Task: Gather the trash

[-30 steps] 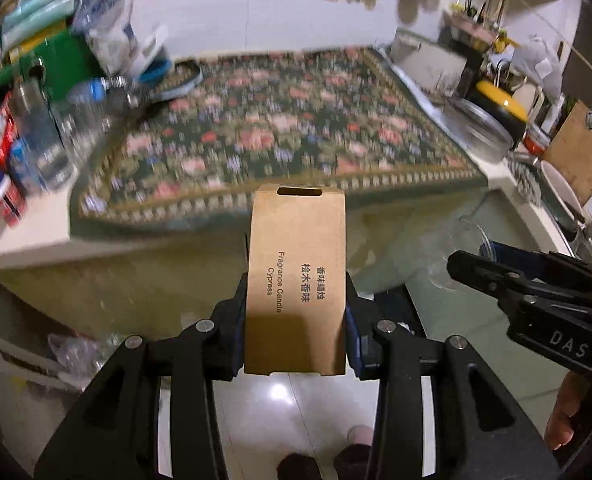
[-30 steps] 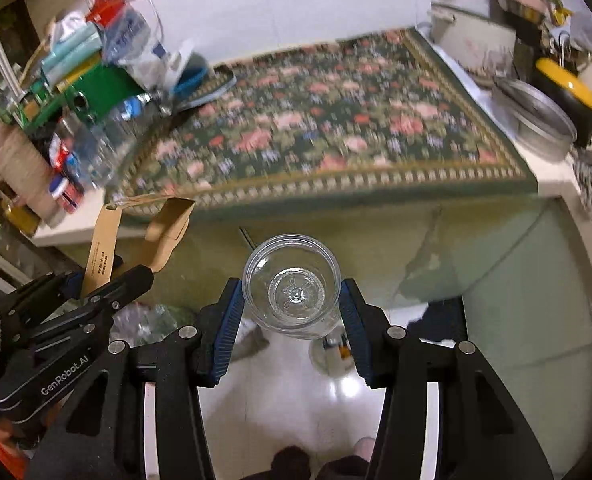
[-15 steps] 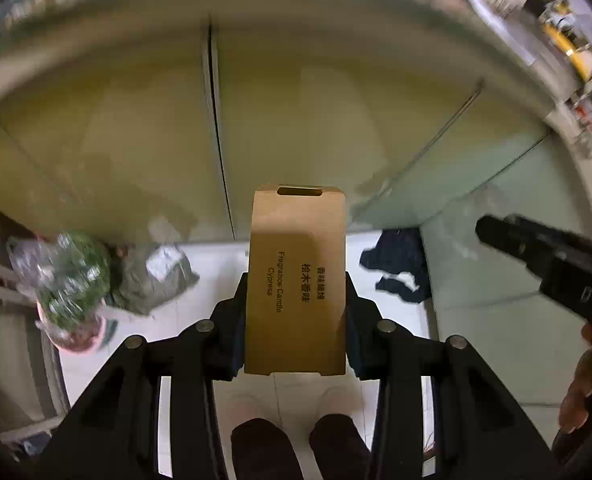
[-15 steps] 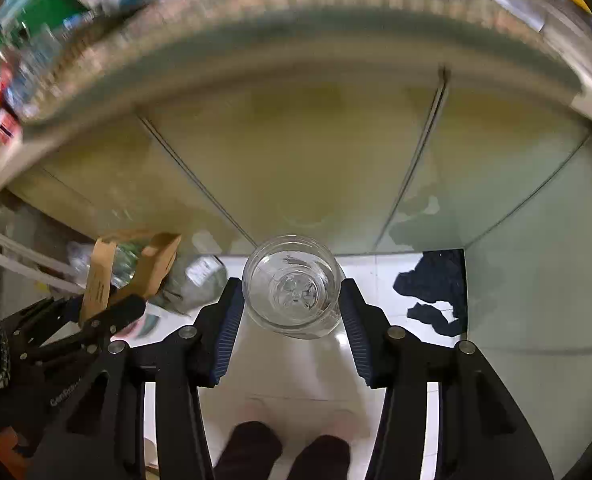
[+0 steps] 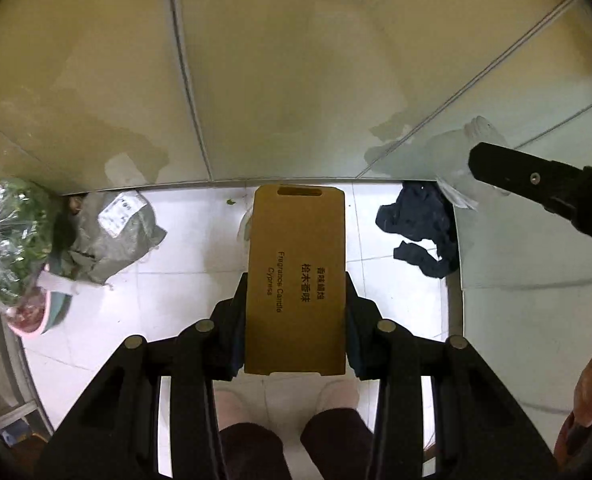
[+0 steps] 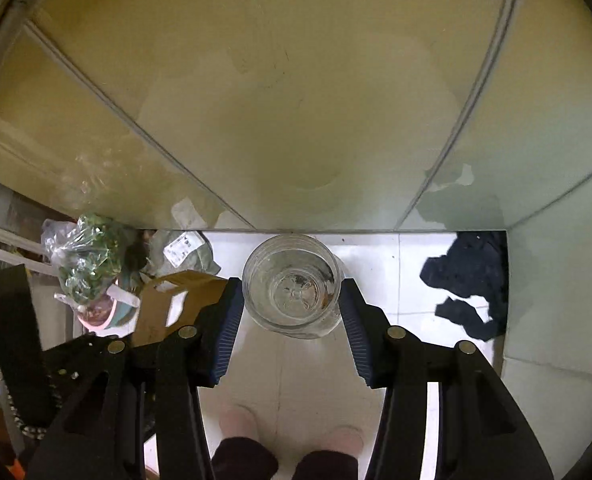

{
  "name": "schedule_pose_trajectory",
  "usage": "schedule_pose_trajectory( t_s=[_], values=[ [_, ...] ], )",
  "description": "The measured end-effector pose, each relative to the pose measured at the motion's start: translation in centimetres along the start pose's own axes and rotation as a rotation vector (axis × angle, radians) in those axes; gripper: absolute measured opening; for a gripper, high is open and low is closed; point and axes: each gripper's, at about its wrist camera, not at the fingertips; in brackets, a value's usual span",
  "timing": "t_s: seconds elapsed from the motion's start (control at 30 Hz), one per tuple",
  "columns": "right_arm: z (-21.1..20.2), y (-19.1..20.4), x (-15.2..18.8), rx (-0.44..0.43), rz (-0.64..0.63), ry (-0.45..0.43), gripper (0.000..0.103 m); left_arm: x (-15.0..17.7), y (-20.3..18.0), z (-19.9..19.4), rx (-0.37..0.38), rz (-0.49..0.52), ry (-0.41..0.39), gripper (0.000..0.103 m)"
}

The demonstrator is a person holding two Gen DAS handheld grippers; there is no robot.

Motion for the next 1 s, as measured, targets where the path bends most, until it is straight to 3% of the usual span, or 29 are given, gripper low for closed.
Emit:
schedule_pose_trajectory(
  t_s=[0.17, 0.23, 0.37, 0.57, 0.73, 0.9, 1.0],
  values=[
    [0.9, 0.3, -0.6, -0.033, -0.018, -0.038, 0.047, -1.6, 0.2, 1.6, 0.026, 0.033, -0.046, 0.04],
    [1.4, 0.5, -0.7, -0.022, -0.028, -0.039, 0.049, -1.8, 0.5, 2.0, 0.003, 0.038, -0.059, 0.049],
    [1.6, 0.2, -0.4, -0.003, -0.026, -0.027, 0.054, -1.7, 0.7, 2.3, -0.011, 0.023, -0.022, 0.05],
    [-1.5, -1.6, -0.6, 0.009, 0.002, -0.009, 0.054, -1.6, -1.1, -2.0, -0.028, 0.019, -0.03, 0.05],
    [-8.7, -3.5, -1.4, 0.016, 0.019, -0.048, 0.054, -2.2, -5.9, -11.0, -0.038, 0.049, -0.113, 0.05],
    [-20.3, -5.7, -2.0, 0.011, 0.014, -0.168, 0.054, -1.9, -12.6, -23.0, -0.04, 0.101, -0.251, 0.05],
    [-29.0, -6.7, -1.6, 0.008, 0.001, -0.289, 0.054, -0.8, -16.8, -31.1, -0.031, 0.13, -0.36, 0.05]
  ],
)
Point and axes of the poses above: each gripper's, at about its wrist camera, not at the fingertips, and z roughly the way its jaws point, y to its left, x to its underside, and after that the axes turned 15 degrees about x, right-handed
